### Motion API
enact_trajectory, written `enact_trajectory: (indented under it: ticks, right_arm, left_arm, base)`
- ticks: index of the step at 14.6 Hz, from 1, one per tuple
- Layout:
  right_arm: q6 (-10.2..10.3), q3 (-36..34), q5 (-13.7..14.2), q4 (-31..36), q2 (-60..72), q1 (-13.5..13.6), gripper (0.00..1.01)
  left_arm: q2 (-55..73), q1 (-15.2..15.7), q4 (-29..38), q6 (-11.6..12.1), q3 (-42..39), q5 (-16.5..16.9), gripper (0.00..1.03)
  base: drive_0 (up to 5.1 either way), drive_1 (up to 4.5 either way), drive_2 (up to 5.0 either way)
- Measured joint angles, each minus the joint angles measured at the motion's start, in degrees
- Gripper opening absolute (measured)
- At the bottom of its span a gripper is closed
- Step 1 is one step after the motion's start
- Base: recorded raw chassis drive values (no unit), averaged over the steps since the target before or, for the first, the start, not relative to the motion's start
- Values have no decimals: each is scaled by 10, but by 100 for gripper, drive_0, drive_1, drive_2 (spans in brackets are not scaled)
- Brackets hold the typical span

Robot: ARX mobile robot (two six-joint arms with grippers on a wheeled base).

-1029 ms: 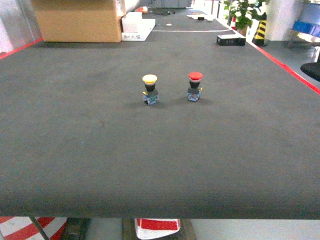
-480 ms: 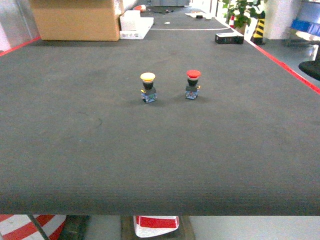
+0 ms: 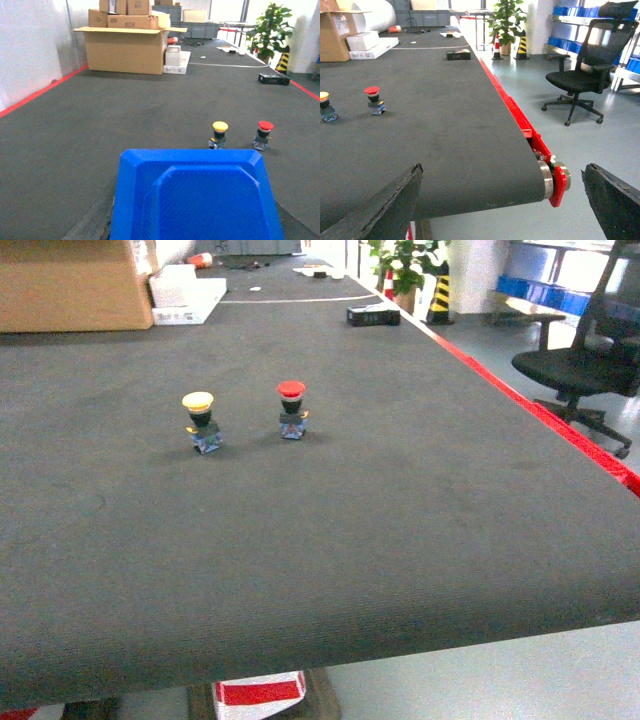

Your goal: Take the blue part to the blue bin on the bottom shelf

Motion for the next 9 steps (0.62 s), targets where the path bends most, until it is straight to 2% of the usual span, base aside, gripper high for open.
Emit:
enact_trajectory:
  ticks: [9]
  right_arm:
    - [0, 0, 0, 0, 0, 0, 98]
  left_arm:
    - [0, 0, 0, 0, 0, 0, 43]
  base:
    - [-156, -156, -156]
